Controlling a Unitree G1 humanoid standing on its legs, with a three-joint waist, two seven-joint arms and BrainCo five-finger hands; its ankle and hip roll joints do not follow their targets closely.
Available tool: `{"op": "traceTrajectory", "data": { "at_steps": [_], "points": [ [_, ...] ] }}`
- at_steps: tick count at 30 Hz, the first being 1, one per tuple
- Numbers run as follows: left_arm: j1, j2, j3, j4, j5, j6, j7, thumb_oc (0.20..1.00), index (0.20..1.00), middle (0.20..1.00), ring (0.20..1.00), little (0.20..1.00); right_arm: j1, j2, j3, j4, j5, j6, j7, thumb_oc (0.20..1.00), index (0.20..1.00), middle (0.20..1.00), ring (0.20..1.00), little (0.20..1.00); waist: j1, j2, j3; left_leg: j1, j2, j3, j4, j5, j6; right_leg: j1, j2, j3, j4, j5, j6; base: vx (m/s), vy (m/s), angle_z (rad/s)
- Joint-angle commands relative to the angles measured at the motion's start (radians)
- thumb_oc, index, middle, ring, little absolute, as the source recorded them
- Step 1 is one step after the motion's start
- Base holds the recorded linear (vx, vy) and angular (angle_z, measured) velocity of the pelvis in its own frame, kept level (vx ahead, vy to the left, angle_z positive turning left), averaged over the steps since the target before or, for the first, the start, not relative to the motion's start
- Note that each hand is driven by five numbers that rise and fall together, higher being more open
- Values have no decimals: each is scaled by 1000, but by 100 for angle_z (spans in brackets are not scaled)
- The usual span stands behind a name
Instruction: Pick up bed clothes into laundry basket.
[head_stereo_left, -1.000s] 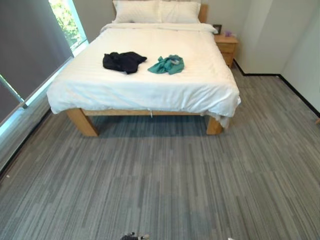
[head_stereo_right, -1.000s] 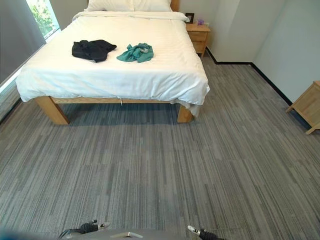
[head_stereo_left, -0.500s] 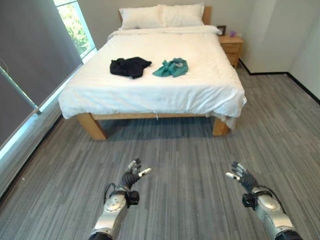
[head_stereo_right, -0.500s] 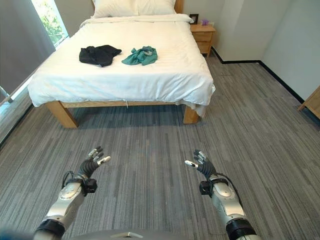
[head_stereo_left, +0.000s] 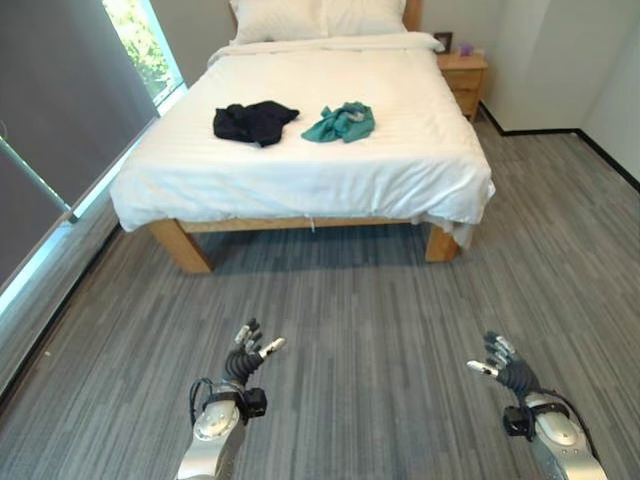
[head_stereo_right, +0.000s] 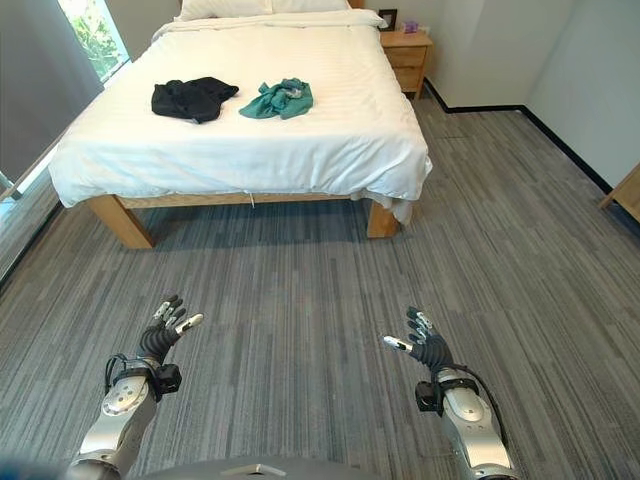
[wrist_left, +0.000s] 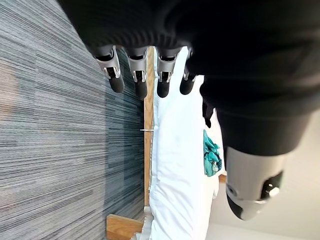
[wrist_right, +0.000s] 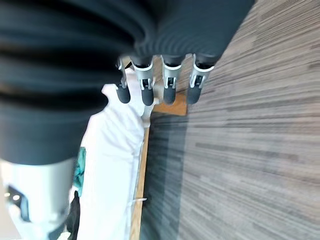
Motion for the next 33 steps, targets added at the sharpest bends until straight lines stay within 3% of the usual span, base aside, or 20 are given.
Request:
{"op": "traceTrajectory", "data": {
  "at_steps": [1, 14, 22, 26, 30, 32, 33],
  "points": [
    [-53, 33, 19, 7, 20, -43, 17, 1000, 1000, 1000, 1000, 1000, -49, -9, -8, -29, -32, -60, -8, 1000, 1000, 1000, 1000, 1000, 16, -41, -55, -32, 25, -84, -1, 63, -103, -15, -140, 12, 17, 111, 137, 0, 0, 0],
    [-91, 31, 3, 1, 9, -31, 21, 1000, 1000, 1000, 1000, 1000, -111, -12, 45, -25, -27, -49, -8, 1000, 1000, 1000, 1000, 1000, 28, -49, -38, -34, 15, -87, -1, 56, -92, -17, -150, 17, 17, 115, 142, 4, 7, 0],
    [-101, 40, 23, -3, 0, -35, 43, 1000, 1000, 1000, 1000, 1000, -170, -10, 88, -2, -26, -46, -11, 1000, 1000, 1000, 1000, 1000, 57, -68, -22, -55, -19, -78, -1, 46, -66, -43, -188, 27, 35, 147, 167, 25, 78, -5],
    [-112, 47, 34, -2, 0, -34, 58, 1000, 1000, 1000, 1000, 1000, -187, -5, 102, -11, -20, -50, -17, 1000, 1000, 1000, 1000, 1000, 63, -63, -5, -55, -47, -90, -1, 38, -37, -128, -229, 58, 222, 158, 165, 38, 183, -6],
    [-115, 62, 42, -12, 27, -18, 66, 1000, 1000, 1000, 1000, 1000, -169, 7, 117, -47, -20, -49, -9, 1000, 1000, 1000, 1000, 1000, 41, -38, 42, -3, -65, -122, -1, 13, 14, -299, -255, 87, 587, 270, 138, 93, 259, 11],
    [-116, 64, 41, -18, 41, -13, 65, 1000, 1000, 1000, 1000, 1000, -165, 8, 116, -43, -21, -48, -7, 1000, 1000, 1000, 1000, 1000, 34, -35, 50, 8, -63, -132, -1, 15, 18, -332, -236, 99, 627, 250, 137, 129, 111, 24],
    [-119, 65, 40, -18, 48, -11, 65, 1000, 1000, 1000, 1000, 1000, -161, 9, 111, -44, -22, -45, -2, 1000, 1000, 1000, 1000, 1000, 22, -32, 55, 19, -58, -141, -1, 18, 20, -364, -197, 114, 626, 231, 134, 176, 7, 27]
  ]
}}
